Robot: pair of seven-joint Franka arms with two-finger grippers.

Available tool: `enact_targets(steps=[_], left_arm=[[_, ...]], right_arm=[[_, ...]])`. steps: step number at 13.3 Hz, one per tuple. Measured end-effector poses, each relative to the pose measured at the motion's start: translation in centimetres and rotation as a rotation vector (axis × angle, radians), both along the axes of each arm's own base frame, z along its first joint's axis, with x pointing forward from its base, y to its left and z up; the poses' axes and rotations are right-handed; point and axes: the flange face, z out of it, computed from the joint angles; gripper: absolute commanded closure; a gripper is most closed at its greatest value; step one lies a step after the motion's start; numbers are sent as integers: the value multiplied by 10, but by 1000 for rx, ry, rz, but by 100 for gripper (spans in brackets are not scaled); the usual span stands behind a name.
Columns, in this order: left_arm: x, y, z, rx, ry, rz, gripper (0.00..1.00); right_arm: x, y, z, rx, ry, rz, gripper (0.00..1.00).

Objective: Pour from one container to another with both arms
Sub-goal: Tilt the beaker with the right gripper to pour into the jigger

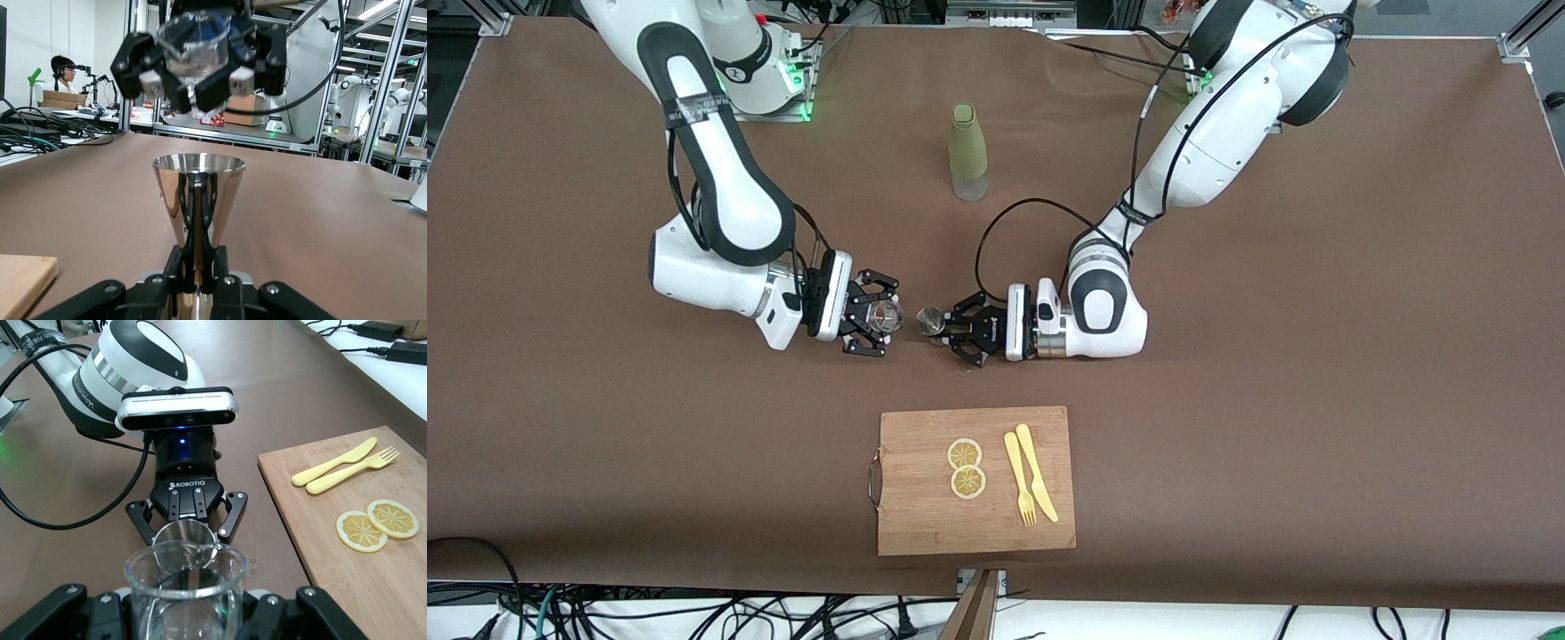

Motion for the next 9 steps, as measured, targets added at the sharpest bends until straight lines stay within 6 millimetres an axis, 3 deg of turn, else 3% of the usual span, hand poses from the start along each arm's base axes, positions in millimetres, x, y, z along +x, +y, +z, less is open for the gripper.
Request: enact_targets(steps=[5,9], left_arm=[[0,0,0,2,-1,2,100],[2,1,0,10,-3,9,100]], right_arm=[[-3,11,14,-54,23,3,100],[3,24,38,-118,39,-3,100]])
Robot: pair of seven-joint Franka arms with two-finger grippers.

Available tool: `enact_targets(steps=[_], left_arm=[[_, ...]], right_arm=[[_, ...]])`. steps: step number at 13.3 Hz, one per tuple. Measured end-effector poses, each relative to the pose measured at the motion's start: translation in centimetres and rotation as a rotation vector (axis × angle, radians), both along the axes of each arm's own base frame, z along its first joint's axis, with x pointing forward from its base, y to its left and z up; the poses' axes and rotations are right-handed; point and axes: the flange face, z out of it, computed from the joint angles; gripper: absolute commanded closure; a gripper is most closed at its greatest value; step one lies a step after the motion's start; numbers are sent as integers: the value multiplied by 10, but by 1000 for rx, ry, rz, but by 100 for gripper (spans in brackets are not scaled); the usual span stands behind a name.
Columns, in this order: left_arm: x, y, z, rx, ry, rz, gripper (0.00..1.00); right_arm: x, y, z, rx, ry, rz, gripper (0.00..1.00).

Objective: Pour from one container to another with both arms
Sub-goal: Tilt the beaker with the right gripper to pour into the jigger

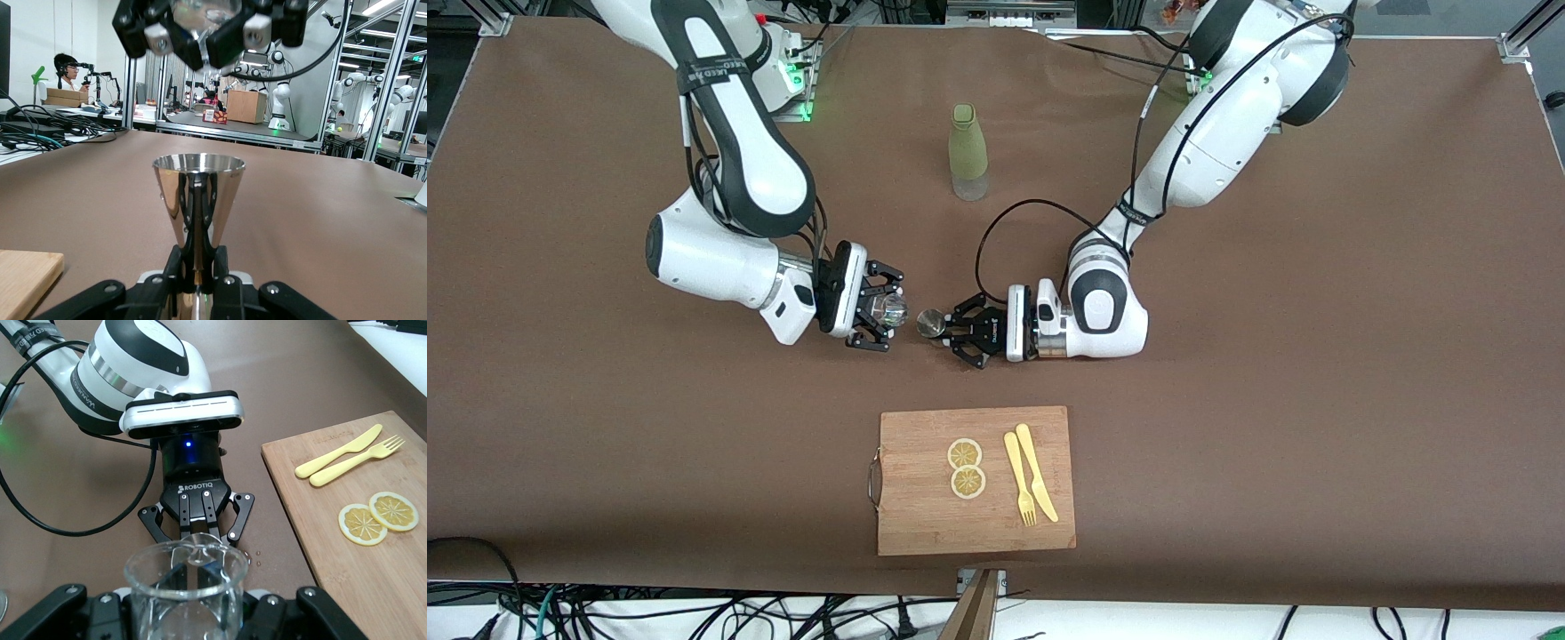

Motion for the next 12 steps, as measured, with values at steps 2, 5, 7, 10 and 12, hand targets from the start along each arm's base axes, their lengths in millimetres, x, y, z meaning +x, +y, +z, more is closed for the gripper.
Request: enact_targets(steps=[2,5,7,10,12], left_arm=[[2,0,3,-2,-6,2,100],[4,-1,4,-3,-10,5,100],[3,-1,4,-2,-10,4,100],[2,-2,4,-1,-9,3,100],[2,-2,4,-1,-9,3,100]], right_arm=[[-1,6,4,-5,5,0,100],[-4,12,4,-46,10,2,100],[-5,18,6,-59,8,5,100],[-7,23,6,-63,4,3,99],[-7,23,6,-67,4,4,99]])
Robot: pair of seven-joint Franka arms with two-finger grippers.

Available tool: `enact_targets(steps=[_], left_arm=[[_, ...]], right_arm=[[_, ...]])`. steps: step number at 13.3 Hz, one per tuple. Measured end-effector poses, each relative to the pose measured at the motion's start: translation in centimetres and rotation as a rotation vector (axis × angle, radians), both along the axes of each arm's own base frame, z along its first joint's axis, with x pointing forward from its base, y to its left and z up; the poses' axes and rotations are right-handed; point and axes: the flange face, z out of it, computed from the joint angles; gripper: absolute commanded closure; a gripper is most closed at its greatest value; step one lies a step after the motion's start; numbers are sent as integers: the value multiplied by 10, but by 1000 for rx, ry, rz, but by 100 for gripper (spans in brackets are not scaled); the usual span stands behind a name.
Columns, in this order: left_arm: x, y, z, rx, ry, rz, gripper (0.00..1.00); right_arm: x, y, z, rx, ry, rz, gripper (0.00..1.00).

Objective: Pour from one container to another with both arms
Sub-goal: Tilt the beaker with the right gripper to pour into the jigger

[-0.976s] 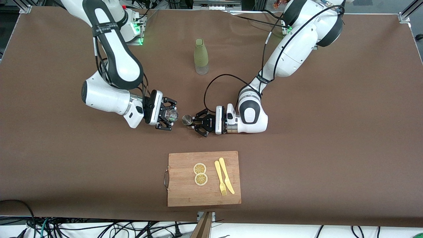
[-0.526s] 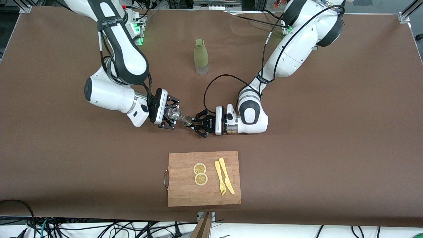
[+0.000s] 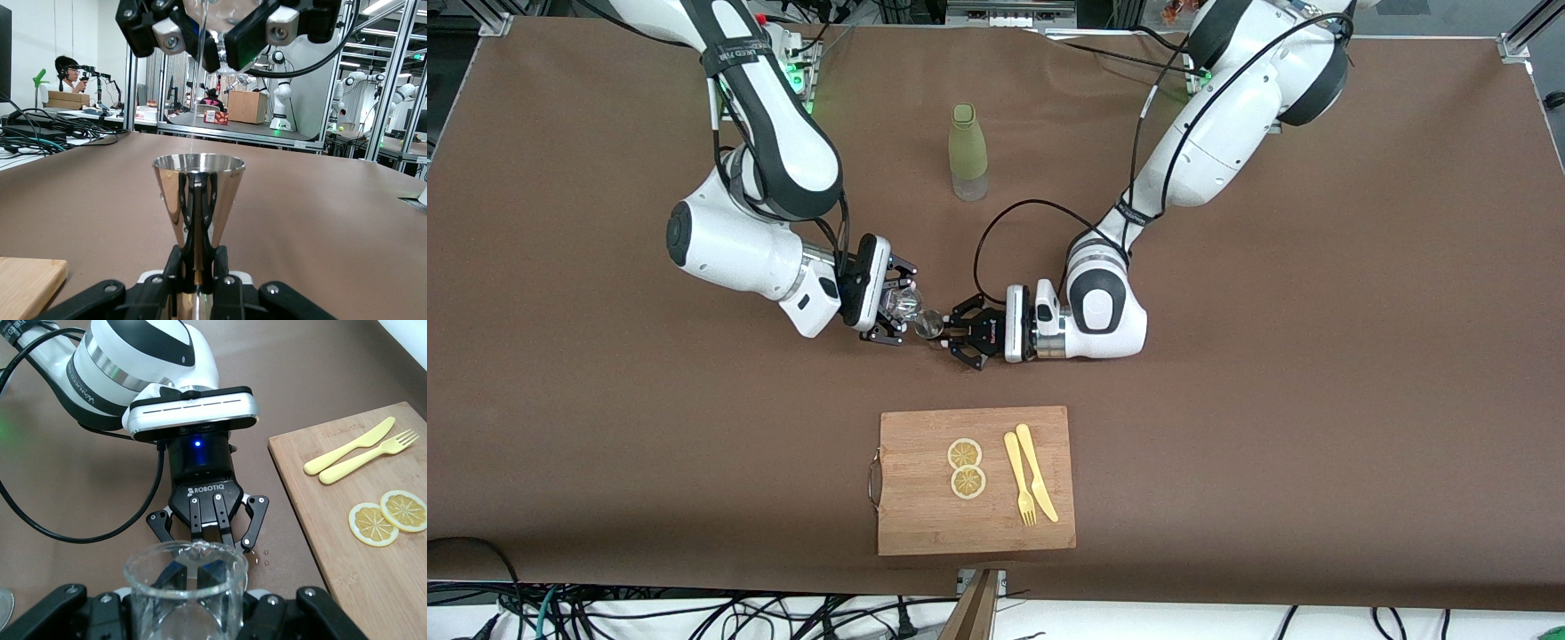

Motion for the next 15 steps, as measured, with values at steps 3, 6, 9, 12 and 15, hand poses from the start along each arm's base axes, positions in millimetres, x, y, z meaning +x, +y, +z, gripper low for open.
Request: enact_targets(steps=[3,6,9,12,15], left_arm=[[0,0,0,0,0,0,100],[0,0,0,1,0,0,100],[0,0,0,1,0,0,100],[0,0,0,1,0,0,100],[3,5,-2,9,-3,7,100]], right_arm=[[0,0,0,-1,0,-1,99],[2,0,2,-1,-11,-8,97],[9,15,23,14,-101,-30,96],[9,38,50,39,-202,-57,96],[5,48,80,74,-261,-86,96]])
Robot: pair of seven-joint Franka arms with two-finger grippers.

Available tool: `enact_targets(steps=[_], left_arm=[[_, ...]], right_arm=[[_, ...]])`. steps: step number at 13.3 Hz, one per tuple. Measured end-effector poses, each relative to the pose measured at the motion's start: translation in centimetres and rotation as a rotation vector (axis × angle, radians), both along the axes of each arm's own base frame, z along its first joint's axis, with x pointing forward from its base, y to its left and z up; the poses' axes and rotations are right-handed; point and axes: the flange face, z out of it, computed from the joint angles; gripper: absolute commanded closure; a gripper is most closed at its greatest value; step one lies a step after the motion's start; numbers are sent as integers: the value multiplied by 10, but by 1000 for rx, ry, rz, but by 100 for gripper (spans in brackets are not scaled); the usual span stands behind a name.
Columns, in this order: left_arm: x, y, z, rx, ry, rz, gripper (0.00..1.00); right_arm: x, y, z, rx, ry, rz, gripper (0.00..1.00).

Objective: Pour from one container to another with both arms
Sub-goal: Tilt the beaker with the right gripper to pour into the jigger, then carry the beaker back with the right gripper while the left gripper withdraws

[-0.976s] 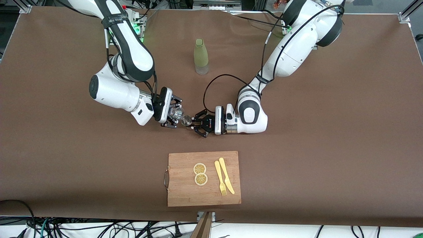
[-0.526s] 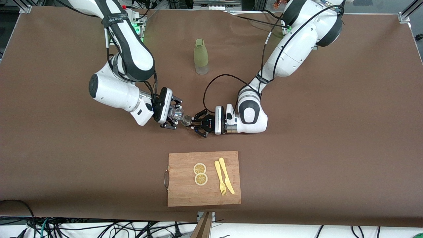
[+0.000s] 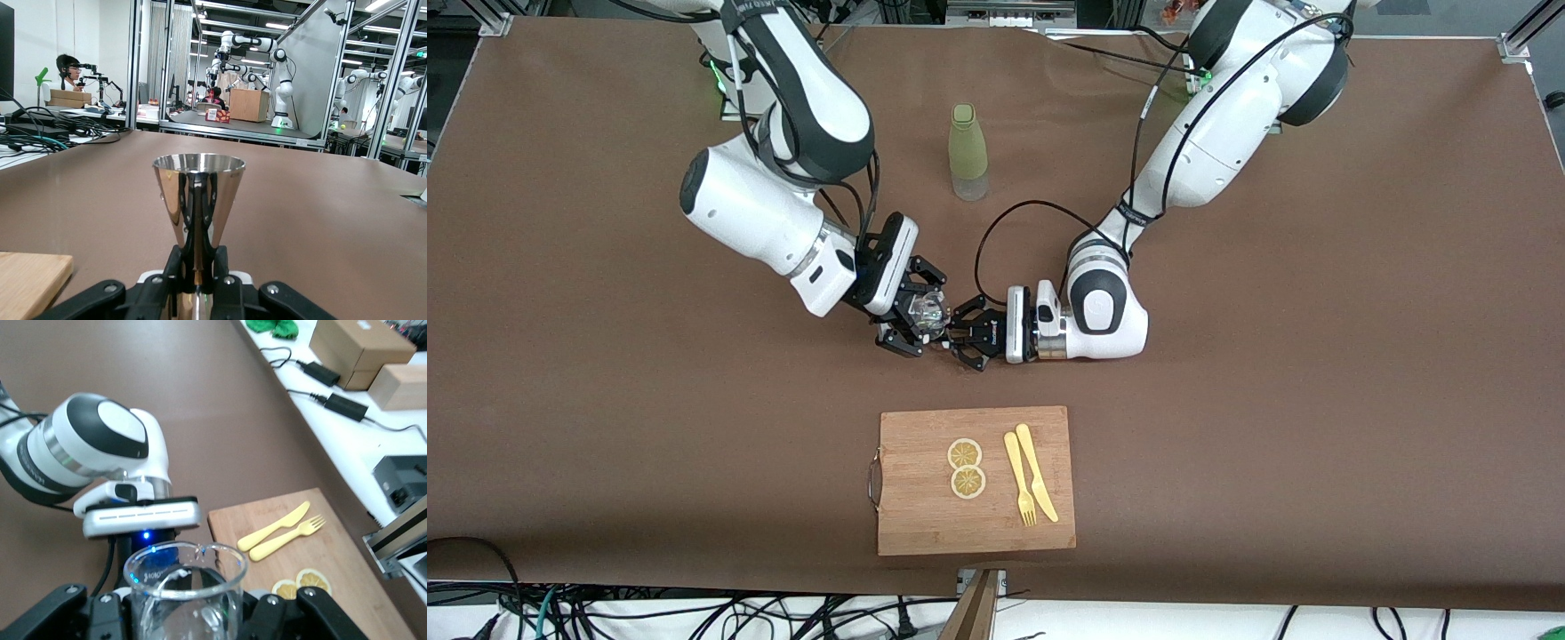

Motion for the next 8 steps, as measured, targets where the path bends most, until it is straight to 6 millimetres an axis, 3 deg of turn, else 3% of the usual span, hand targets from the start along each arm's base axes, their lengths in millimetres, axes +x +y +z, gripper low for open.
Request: enact_targets(steps=[2,5,8], left_arm=[[2,3,-1,3,-1,4,100],[3,4,-1,4,-2,5,100],[20,26,0,18,-27,34,100]], right_arm=[[-1,-4,26,45,-17,-25,95],[3,-26,62,116,-38,-74,95],[4,-48,95,184,-50,-112,95]])
